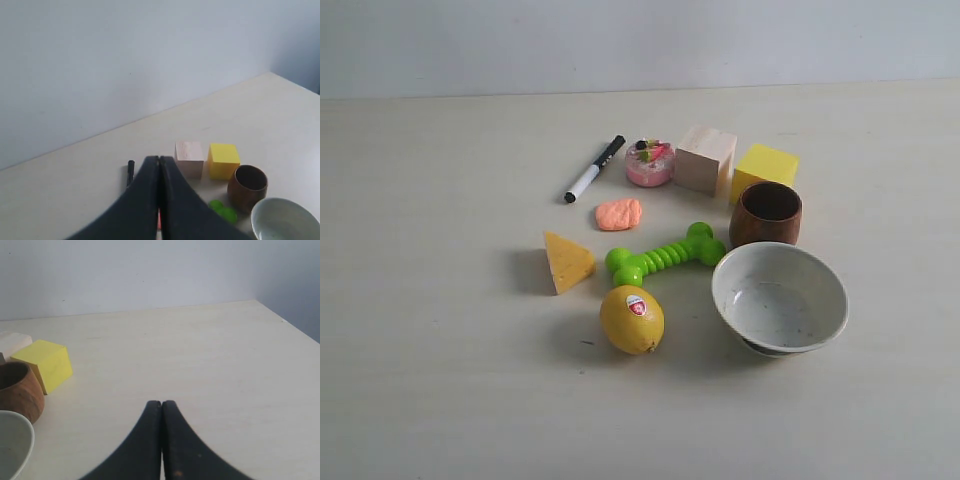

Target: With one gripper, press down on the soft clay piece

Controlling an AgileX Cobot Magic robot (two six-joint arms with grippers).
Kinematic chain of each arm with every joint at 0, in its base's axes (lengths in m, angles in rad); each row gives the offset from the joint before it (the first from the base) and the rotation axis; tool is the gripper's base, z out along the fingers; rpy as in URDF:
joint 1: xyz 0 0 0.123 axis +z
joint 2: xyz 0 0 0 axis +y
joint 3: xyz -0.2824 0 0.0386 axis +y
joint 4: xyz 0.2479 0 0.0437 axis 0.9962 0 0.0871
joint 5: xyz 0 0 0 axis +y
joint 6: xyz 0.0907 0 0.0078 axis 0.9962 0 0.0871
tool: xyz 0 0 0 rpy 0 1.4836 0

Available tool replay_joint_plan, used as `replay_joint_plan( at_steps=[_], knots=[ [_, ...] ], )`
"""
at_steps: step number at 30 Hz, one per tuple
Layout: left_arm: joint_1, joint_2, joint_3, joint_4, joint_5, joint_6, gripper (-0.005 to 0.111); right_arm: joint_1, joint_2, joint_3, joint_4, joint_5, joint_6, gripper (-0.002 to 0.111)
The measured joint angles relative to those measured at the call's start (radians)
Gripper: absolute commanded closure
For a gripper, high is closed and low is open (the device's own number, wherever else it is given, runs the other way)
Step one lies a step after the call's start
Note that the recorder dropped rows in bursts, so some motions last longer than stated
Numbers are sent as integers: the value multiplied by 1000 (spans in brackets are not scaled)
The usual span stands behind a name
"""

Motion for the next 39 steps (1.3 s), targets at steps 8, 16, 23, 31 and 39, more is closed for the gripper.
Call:
replay_joint_plan(
  at_steps=[8,16,23,31,39],
  knots=[
    [0,-53,0,4,2,0,107,0,0,0,0,0,0,108],
    [0,-58,0,6,2,0,107,0,0,0,0,0,0,108],
    [37,-69,7,23,2,0,107,0,0,0,0,0,0,108],
    [316,-223,173,-116,2,0,107,0,0,0,0,0,0,108],
    [566,-446,435,-186,6,0,107,0,0,0,0,0,0,108]
  ],
)
